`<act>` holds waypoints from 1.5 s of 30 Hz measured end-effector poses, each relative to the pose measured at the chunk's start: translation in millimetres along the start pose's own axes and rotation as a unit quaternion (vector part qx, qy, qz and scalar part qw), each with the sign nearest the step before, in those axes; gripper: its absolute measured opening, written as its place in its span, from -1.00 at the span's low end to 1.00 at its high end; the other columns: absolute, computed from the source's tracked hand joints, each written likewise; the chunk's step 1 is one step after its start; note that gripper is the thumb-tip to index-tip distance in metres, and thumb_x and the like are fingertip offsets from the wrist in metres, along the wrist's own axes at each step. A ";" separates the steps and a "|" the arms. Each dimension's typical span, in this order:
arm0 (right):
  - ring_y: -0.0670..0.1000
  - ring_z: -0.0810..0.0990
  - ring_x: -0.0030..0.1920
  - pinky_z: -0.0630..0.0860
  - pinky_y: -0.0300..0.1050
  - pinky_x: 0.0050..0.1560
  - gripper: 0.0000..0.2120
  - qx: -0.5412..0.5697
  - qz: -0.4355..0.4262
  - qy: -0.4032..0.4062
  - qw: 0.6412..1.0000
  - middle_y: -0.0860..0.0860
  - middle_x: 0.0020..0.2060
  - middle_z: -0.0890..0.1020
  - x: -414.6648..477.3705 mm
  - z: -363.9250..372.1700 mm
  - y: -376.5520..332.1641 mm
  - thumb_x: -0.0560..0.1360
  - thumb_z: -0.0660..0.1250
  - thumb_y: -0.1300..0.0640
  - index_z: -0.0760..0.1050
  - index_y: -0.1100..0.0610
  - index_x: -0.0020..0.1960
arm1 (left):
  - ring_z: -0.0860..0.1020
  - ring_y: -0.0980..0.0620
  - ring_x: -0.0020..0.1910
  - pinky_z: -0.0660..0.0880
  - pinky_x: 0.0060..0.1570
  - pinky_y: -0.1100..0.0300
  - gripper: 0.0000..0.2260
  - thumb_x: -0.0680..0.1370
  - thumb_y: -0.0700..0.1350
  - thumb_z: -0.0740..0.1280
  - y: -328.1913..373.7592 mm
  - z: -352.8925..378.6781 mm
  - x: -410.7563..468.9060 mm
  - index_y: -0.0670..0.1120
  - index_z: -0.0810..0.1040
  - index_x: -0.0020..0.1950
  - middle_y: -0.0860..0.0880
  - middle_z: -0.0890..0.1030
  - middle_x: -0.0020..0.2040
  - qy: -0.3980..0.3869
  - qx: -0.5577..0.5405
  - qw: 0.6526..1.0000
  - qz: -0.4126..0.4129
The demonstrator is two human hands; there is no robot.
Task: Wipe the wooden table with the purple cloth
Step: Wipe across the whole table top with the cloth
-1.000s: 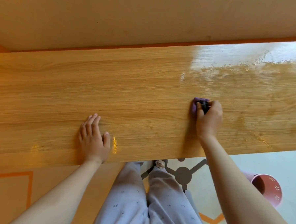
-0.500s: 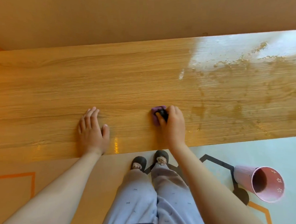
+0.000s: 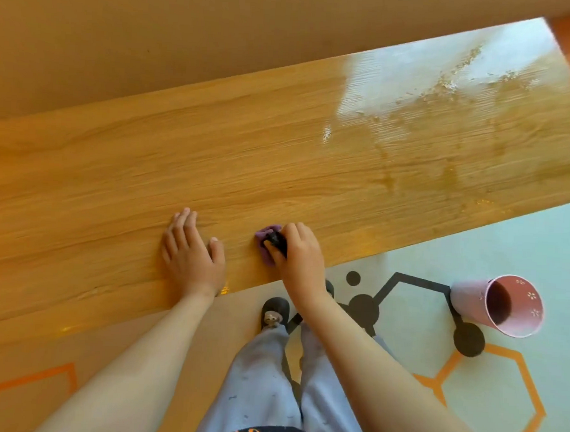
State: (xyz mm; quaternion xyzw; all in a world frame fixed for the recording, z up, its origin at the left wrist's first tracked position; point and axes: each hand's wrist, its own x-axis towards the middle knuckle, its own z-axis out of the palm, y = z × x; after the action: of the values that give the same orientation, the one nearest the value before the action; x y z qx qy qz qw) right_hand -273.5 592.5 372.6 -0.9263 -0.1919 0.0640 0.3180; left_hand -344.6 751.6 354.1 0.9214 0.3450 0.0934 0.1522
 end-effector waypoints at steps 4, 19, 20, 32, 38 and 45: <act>0.10 0.45 -0.19 0.41 -0.04 -0.22 -0.83 0.010 0.034 0.053 0.998 0.10 -0.22 0.49 3.3 -22.1 27.6 0.41 0.41 0.23 0.42 0.23 -0.14 | 0.26 -0.15 0.45 0.13 0.40 -0.10 -0.49 0.46 -0.03 0.15 -0.3 -0.6 0.3 -0.18 0.36 0.39 -0.14 0.37 0.44 -0.007 0.005 1.000 0.004; 0.12 0.47 -0.16 0.38 -0.08 -0.17 -0.77 -0.003 0.034 -0.010 0.999 0.11 -0.21 0.50 -44.3 -5.6 2.7 0.29 0.44 0.28 0.42 0.22 -0.13 | 0.23 -0.18 0.47 0.13 0.43 -0.16 -0.49 0.50 -0.07 0.15 0.4 -2.2 -2.2 -0.22 0.32 0.42 -0.18 0.33 0.46 -0.027 0.015 0.999 0.013; 0.12 0.47 -0.17 0.37 -0.09 -0.18 -0.76 -0.011 0.023 -0.015 1.000 0.11 -0.22 0.50 -43.7 -7.3 5.3 0.29 0.45 0.27 0.42 0.21 -0.14 | 0.22 -0.18 0.47 0.12 0.43 -0.16 -0.49 0.50 -0.07 0.15 0.2 -2.0 -2.2 -0.23 0.32 0.42 -0.19 0.33 0.46 -0.029 0.015 0.999 0.013; 0.06 0.40 -0.23 0.38 -0.05 -0.23 -0.80 -0.035 0.065 0.056 0.996 0.02 -0.26 0.41 -5.0 -125.3 144.4 0.44 0.42 0.19 0.38 0.19 -0.19 | 0.22 -0.12 0.47 0.12 0.47 -0.10 -0.52 0.56 -0.08 0.16 131.3 27.1 -25.2 -0.20 0.26 0.47 -0.15 0.30 0.47 -0.068 -0.079 0.994 0.045; 0.07 0.42 -0.23 0.39 -0.10 -0.23 -0.80 -0.048 -0.135 -0.044 0.989 0.07 -0.28 0.48 11.4 -136.7 169.2 0.40 0.44 0.11 0.48 0.21 -0.18 | 0.16 -0.12 0.50 0.10 0.48 -0.12 -0.52 0.59 -0.06 0.14 184.3 60.6 -19.2 -0.19 0.24 0.48 -0.14 0.27 0.50 -0.070 -0.048 0.996 -0.011; 0.12 0.47 -0.20 0.42 -0.07 -0.20 -0.73 -0.050 -0.319 -0.177 0.930 0.11 -0.22 0.52 80.7 -143.8 185.9 0.49 0.28 0.00 0.54 0.23 -0.09 | 0.22 -0.11 0.48 0.14 0.45 -0.09 -0.50 0.54 -0.01 0.10 189.7 66.8 -18.4 -0.18 0.30 0.45 -0.12 0.33 0.46 -0.039 -0.005 0.999 -0.028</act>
State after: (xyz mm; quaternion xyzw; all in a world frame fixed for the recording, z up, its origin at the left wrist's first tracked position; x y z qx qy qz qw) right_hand -106.3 408.6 372.3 -0.8046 -0.5335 0.1121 0.2354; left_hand -224.5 589.2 355.8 0.9136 0.3642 0.0546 0.1723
